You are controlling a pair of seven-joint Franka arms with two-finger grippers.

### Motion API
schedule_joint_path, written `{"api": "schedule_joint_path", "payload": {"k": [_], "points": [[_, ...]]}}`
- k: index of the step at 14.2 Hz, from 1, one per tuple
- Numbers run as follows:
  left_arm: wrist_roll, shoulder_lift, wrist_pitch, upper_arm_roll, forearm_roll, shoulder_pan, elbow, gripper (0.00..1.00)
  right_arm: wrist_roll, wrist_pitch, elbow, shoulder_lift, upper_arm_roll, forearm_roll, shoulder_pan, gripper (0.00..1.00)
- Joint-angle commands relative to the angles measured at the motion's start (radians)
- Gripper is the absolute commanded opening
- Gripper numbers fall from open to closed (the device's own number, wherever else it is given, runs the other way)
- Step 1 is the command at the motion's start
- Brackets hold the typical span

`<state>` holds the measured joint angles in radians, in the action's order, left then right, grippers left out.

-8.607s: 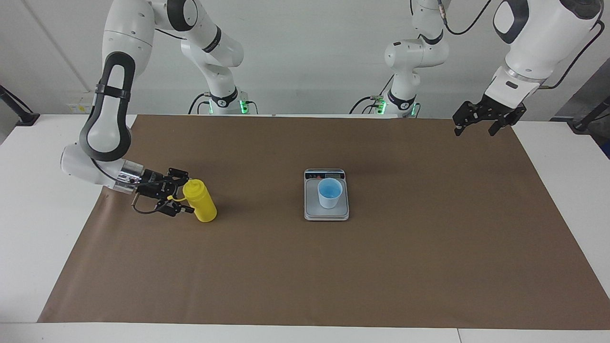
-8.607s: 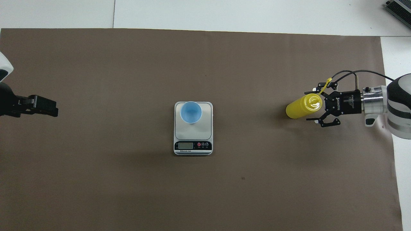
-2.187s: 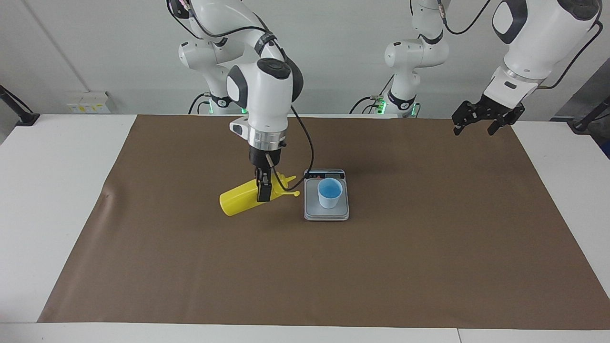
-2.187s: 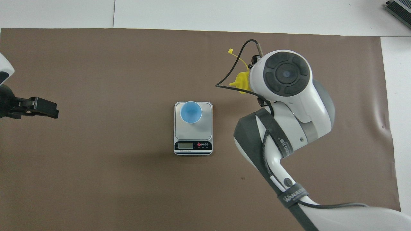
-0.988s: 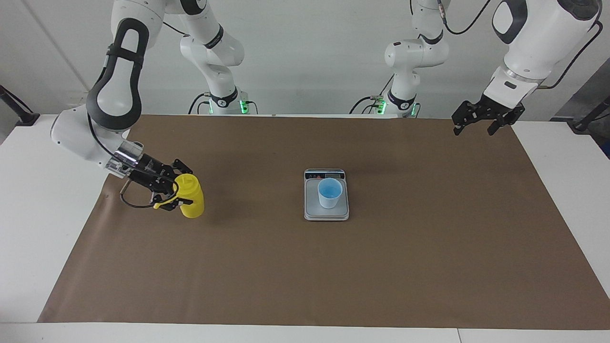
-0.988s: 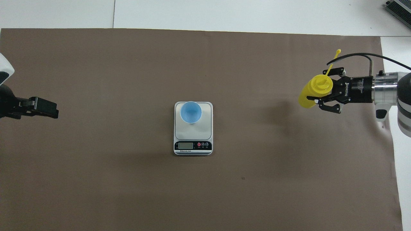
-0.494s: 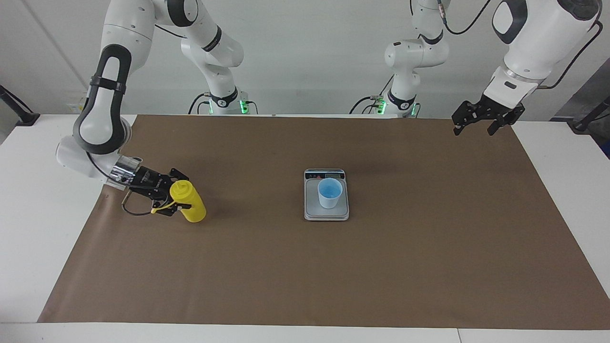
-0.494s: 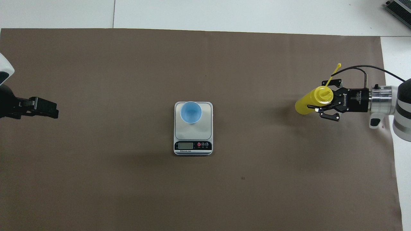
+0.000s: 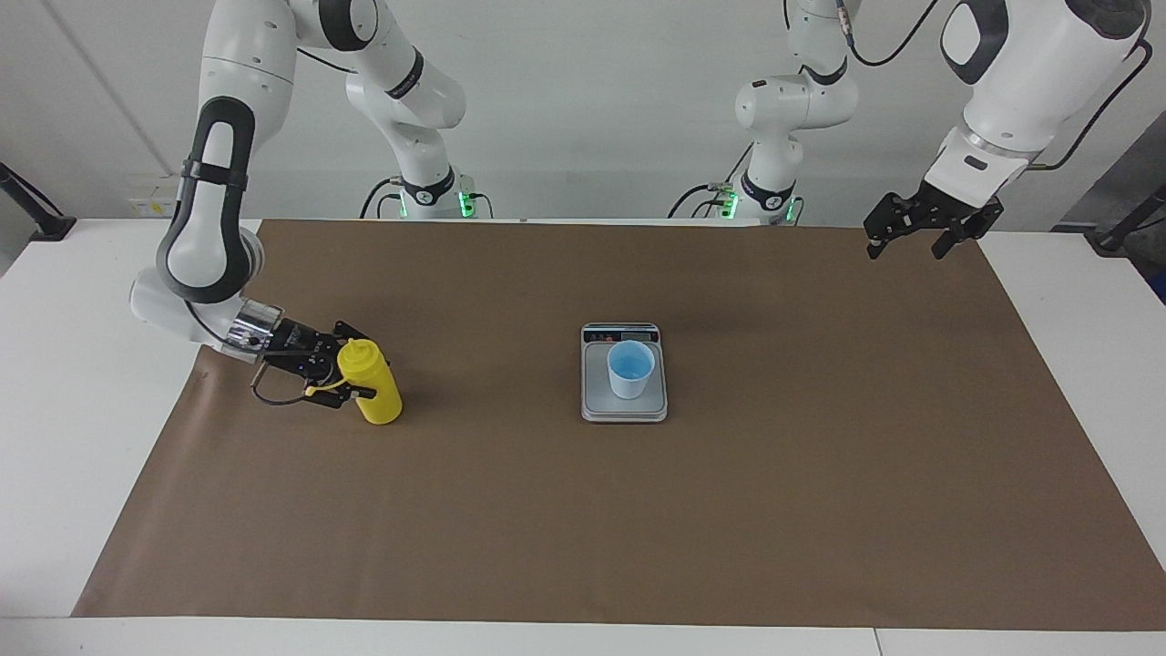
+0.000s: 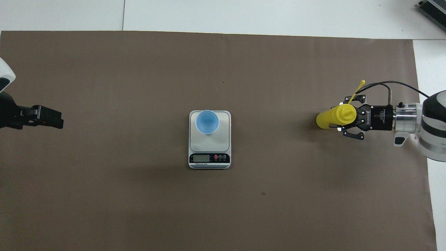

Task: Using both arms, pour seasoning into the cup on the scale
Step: 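Lower the bottle onto the table and open the right gripper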

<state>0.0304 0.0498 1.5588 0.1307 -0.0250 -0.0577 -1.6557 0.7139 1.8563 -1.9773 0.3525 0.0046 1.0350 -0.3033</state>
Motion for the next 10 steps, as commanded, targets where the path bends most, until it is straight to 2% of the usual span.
{"api": "schedule_joint_path", "payload": {"k": [1,5,10], "points": [[-0.007,0.031,0.015,0.001,-0.012,-0.010,-0.035,1.00,-0.090,0.044,-0.060,-0.036,0.003,-0.032,0.001,1.00],[-0.007,0.030,0.015,0.001,-0.012,-0.010,-0.036,1.00,-0.085,0.060,-0.046,-0.059,0.002,-0.173,-0.007,1.00],[-0.007,0.030,0.015,0.001,-0.012,-0.010,-0.036,1.00,-0.053,0.171,0.000,-0.081,0.002,-0.312,-0.007,1.00]]}}
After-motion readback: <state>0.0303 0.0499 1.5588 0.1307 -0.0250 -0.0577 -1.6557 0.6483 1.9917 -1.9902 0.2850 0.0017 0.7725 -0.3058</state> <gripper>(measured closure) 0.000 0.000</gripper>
